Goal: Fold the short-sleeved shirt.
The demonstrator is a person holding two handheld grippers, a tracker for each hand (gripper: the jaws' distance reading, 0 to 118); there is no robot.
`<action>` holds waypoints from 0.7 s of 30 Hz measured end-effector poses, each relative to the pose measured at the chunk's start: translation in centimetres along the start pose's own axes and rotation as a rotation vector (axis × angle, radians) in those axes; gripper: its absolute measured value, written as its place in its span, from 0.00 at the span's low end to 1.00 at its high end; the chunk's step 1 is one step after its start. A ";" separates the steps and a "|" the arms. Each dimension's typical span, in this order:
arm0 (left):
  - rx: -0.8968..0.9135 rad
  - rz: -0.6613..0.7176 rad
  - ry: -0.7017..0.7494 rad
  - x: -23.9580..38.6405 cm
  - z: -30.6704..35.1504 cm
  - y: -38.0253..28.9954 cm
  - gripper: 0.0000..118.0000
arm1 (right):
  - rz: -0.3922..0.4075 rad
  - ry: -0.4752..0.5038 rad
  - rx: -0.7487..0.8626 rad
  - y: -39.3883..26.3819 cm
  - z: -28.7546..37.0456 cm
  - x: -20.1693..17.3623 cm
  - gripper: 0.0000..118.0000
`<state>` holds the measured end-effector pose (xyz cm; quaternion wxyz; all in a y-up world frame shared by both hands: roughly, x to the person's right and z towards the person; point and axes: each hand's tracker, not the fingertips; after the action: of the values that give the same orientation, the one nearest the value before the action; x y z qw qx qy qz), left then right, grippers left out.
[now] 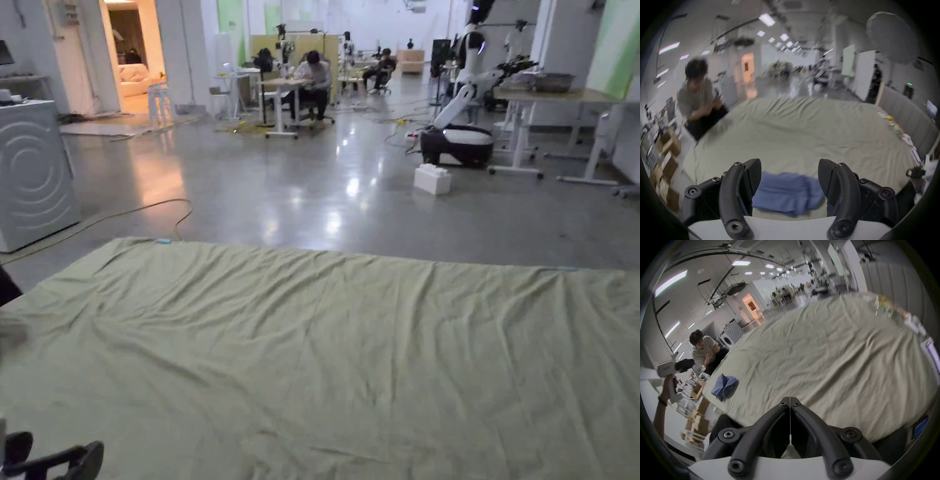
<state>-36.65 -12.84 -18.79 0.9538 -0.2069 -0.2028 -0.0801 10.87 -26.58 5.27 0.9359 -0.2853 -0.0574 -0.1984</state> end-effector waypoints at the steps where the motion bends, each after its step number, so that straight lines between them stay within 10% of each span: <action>1: 0.057 -0.007 -0.004 1.9 1.4 0.0 0.63 | 0.011 -0.010 0.039 0.6 0.9 0.0 0.00; 12: 0.331 -0.096 0.063 14.9 6.2 0.4 0.59 | 0.203 -0.203 0.522 6.0 10.8 -2.2 0.00; 16: 0.404 -0.043 -0.034 16.3 7.5 1.0 0.15 | 0.262 -0.224 0.557 6.2 11.6 -2.9 0.00; 21: 0.418 -0.048 -0.068 17.6 8.5 1.1 0.01 | 0.285 -0.203 0.590 6.5 12.0 -3.7 0.00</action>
<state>-23.44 -9.40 -4.73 0.9663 -0.0024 -0.2521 -0.0518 10.20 -13.67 11.11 0.9859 -0.0260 -0.1647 -0.0112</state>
